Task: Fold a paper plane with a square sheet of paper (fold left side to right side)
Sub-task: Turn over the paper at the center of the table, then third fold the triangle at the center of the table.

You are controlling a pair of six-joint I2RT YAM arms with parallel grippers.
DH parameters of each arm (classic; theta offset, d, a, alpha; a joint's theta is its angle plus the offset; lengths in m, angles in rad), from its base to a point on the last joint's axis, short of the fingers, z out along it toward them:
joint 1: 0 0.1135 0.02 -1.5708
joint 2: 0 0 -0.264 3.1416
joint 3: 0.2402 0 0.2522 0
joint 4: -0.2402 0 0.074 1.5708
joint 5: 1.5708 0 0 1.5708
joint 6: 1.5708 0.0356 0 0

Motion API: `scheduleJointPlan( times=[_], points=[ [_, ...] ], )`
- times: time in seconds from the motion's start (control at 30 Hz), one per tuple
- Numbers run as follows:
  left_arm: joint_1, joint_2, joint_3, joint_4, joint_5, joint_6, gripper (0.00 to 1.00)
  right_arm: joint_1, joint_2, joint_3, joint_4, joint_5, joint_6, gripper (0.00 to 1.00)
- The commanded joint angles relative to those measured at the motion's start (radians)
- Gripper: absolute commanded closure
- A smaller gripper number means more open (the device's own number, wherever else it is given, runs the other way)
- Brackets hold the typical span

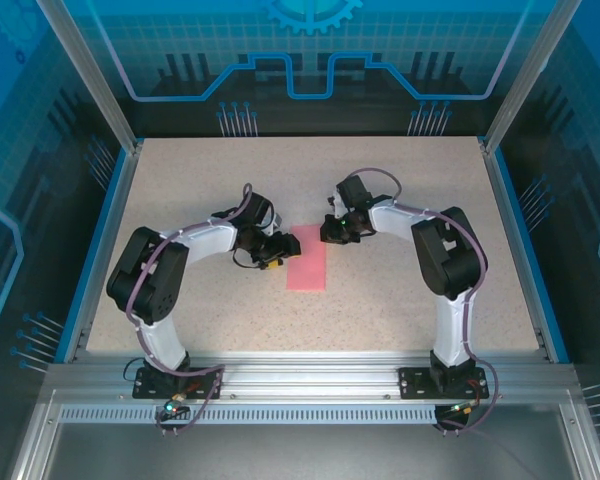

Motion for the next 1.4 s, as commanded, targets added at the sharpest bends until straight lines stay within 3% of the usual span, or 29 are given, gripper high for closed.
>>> scheduleJointPlan(
  times=[0.0, 0.37, 0.87, 1.03, 1.37],
  points=[
    [0.004, 0.014, -0.003, -0.003, 0.032, -0.002, 0.37, 0.017, 0.028, 0.028, -0.022, -0.001, -0.018, 0.90],
    [0.003, 0.048, 0.009, -0.011, 0.059, -0.002, 0.37, 0.019, 0.056, 0.035, -0.066, 0.036, -0.038, 0.90],
    [-0.005, 0.091, 0.017, 0.034, 0.127, -0.027, 0.49, 0.023, 0.059, 0.033, -0.062, 0.034, -0.039, 0.90],
    [-0.005, 0.082, 0.013, 0.027, 0.115, -0.030, 0.55, 0.023, 0.054, 0.028, -0.062, 0.037, -0.041, 0.90],
    [-0.005, 0.053, 0.010, -0.012, 0.084, -0.041, 0.82, 0.023, 0.025, 0.006, -0.035, 0.049, -0.049, 0.89]
  ],
)
